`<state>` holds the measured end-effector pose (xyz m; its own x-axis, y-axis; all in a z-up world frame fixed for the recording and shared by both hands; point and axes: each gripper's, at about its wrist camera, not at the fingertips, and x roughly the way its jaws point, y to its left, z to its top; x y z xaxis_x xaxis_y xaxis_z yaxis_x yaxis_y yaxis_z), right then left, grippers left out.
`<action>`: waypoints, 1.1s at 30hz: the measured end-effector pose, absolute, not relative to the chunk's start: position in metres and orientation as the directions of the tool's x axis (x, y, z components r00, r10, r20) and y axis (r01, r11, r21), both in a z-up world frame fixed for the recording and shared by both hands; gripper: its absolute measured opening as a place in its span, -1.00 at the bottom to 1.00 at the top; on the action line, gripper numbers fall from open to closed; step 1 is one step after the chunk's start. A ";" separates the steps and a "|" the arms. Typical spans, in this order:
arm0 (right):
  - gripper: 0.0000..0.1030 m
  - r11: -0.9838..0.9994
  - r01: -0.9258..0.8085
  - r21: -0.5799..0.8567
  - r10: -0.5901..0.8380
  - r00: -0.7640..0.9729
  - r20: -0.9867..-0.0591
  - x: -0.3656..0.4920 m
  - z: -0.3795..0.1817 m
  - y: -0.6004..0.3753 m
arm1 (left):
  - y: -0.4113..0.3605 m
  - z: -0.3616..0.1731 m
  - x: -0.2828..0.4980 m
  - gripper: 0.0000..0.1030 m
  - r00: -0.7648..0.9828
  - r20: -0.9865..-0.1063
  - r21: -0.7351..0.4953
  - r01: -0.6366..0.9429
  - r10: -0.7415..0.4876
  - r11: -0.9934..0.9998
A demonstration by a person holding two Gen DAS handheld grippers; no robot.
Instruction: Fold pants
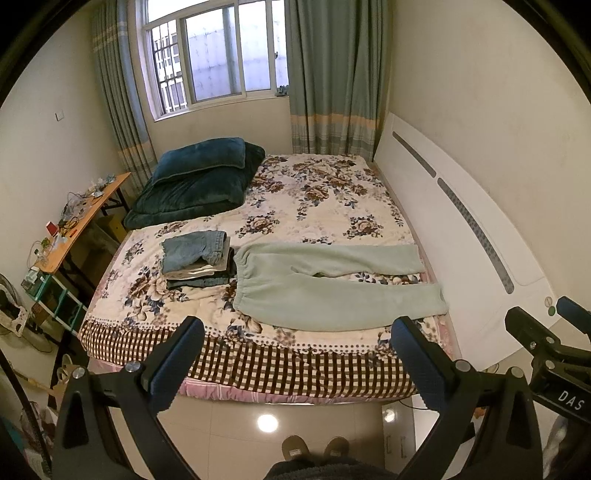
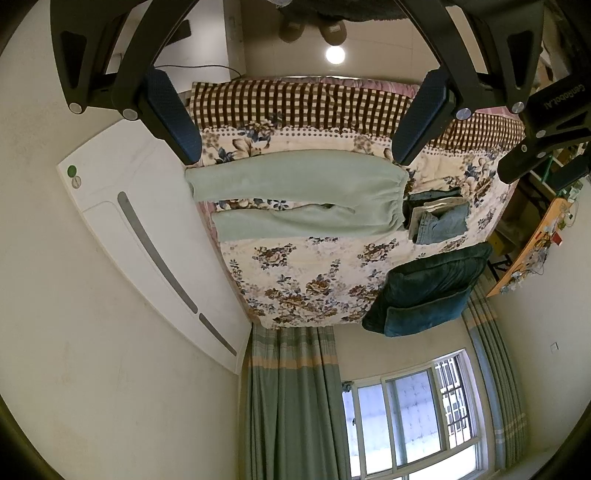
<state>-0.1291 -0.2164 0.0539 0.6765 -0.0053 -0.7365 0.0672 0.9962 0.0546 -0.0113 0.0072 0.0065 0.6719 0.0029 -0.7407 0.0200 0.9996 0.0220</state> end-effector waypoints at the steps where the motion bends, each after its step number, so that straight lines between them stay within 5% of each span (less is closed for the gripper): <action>1: 1.00 0.996 0.067 0.056 -0.004 0.677 -0.736 -0.128 0.054 -0.217 | 0.008 0.007 -0.011 0.99 0.672 -0.740 0.022 0.020 0.003 1.000; 19: 1.00 0.994 0.057 0.091 0.031 0.664 -0.747 -0.107 0.041 -0.229 | 0.005 -0.002 0.001 1.00 0.689 -0.724 0.022 -0.020 0.030 1.000; 33: 1.00 0.989 0.076 0.130 0.057 0.609 -0.791 0.002 -0.062 -0.264 | -0.016 -0.077 0.099 1.00 0.662 -0.734 0.108 -0.107 0.152 0.988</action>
